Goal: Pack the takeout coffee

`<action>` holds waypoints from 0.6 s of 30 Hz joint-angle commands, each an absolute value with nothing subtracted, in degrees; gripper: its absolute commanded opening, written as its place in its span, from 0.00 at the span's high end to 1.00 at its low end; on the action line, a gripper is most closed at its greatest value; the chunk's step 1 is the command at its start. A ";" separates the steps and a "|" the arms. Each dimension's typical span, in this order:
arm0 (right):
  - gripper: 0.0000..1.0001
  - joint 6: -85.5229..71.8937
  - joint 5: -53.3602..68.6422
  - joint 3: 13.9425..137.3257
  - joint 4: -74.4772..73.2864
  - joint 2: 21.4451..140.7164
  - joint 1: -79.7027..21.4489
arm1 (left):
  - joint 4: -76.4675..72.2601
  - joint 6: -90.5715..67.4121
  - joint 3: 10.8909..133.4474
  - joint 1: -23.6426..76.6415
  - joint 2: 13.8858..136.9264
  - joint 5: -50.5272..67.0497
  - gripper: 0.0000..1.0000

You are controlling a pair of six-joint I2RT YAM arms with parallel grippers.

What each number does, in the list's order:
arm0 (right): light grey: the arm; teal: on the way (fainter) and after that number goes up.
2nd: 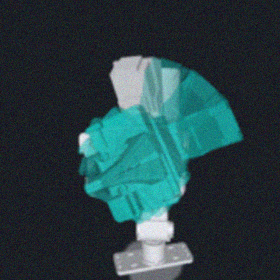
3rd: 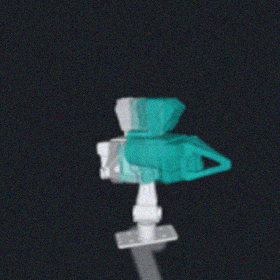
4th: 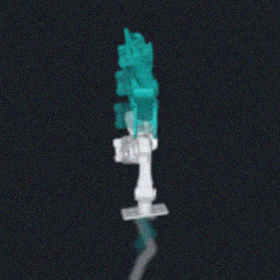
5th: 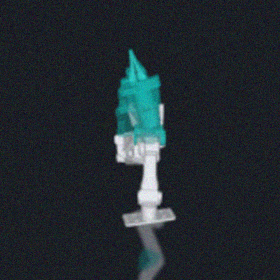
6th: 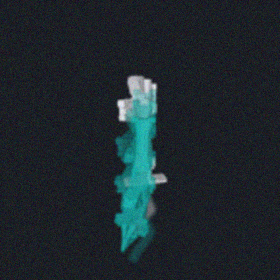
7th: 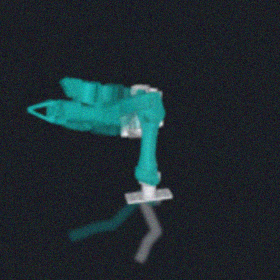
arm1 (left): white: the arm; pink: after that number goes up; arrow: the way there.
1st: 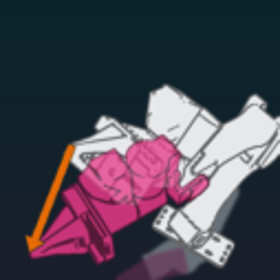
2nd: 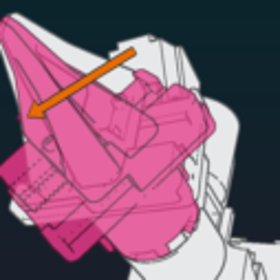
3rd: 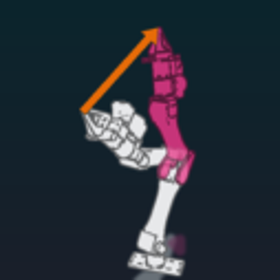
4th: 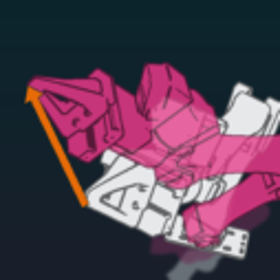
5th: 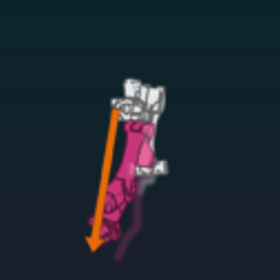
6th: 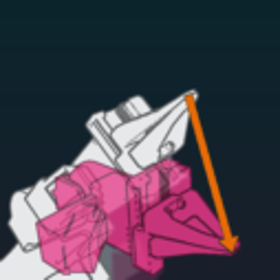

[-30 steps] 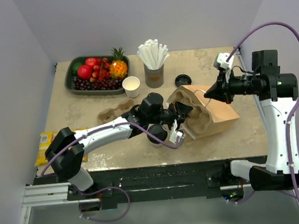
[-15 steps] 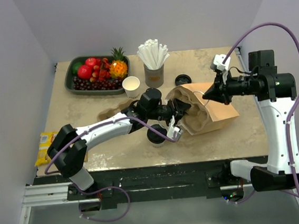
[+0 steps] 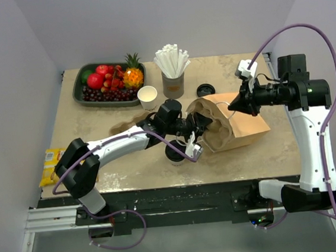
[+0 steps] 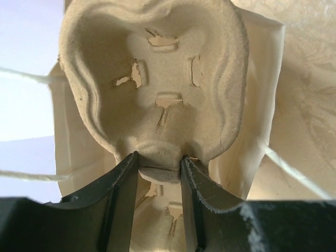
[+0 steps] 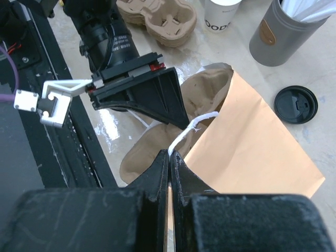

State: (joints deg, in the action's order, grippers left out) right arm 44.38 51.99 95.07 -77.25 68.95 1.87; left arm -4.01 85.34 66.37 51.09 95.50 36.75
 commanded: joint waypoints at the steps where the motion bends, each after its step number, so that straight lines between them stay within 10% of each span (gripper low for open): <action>1: 1.00 43.15 54.05 97.47 -82.35 69.96 1.49 | -0.09 93.07 67.93 51.59 98.96 35.42 1.00; 18: 1.00 43.33 54.58 93.96 -82.18 69.70 1.23 | -19.12 90.28 67.15 55.46 100.81 25.85 1.00</action>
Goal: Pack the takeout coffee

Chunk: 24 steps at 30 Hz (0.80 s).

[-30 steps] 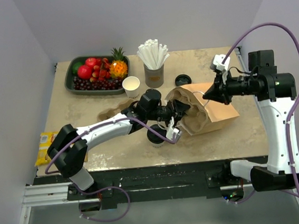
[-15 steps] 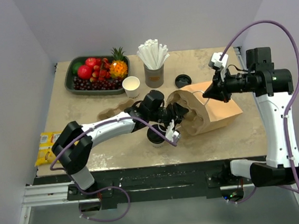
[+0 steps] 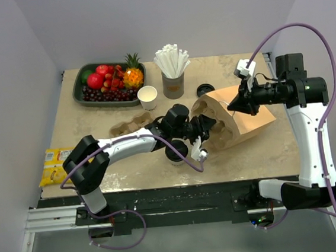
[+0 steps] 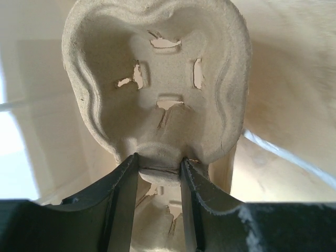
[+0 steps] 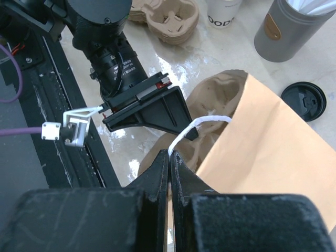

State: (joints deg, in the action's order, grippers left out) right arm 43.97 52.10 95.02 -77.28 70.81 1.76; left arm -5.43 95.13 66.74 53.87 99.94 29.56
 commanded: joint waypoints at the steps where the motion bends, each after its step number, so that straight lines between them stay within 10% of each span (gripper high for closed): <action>1: 1.00 43.16 54.58 93.35 -82.18 69.44 1.14 | -20.81 89.65 67.06 55.72 101.51 25.06 1.00; 24: 1.00 40.61 51.07 89.73 -82.27 66.35 -7.38 | -32.25 88.07 71.37 58.80 107.66 9.41 1.00</action>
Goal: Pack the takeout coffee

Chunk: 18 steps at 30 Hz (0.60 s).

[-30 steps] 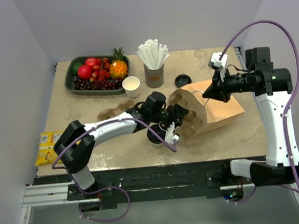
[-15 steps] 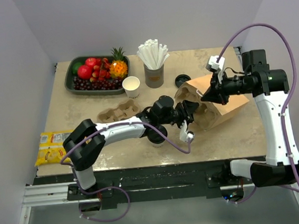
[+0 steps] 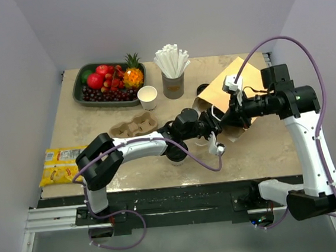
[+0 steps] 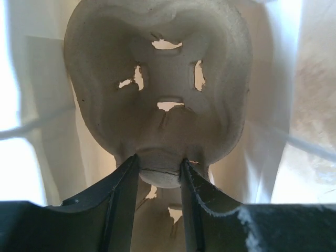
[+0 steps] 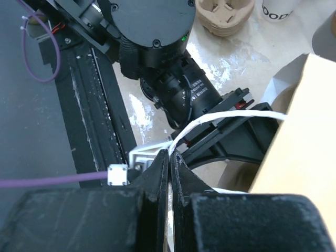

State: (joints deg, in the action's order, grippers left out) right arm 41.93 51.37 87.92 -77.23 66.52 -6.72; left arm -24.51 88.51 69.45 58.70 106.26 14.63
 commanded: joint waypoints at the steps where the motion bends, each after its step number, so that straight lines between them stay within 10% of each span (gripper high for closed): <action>1: 1.00 40.52 50.80 91.22 -82.35 67.14 -7.47 | -32.78 87.98 71.28 58.97 107.93 7.58 1.00; 18: 1.00 40.17 52.29 93.35 -82.27 68.21 -9.84 | -33.14 84.02 66.45 59.68 105.91 13.27 1.00</action>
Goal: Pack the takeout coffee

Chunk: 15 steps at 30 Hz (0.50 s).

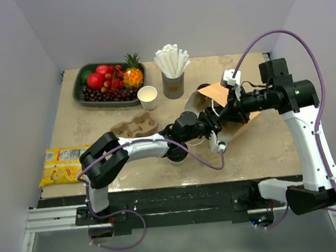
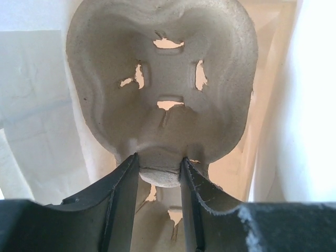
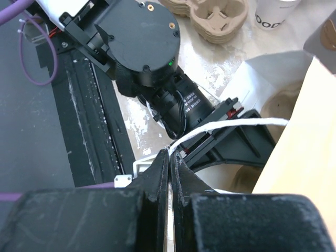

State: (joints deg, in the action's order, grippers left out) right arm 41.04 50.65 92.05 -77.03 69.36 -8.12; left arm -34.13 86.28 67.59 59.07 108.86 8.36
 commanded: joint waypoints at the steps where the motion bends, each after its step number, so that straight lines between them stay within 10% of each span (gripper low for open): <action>1: 1.00 40.17 52.03 92.90 -82.27 67.77 -10.28 | -33.05 83.85 66.01 60.03 105.91 13.53 1.00; 15: 1.00 39.37 52.56 91.67 -82.18 67.06 -13.62 | -45.77 86.67 59.42 61.26 106.71 19.41 1.00</action>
State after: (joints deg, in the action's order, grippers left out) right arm 40.51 50.41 91.31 -77.12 67.48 -13.08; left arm -32.32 86.98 62.39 60.90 108.81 15.20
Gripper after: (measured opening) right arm 0.014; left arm 0.395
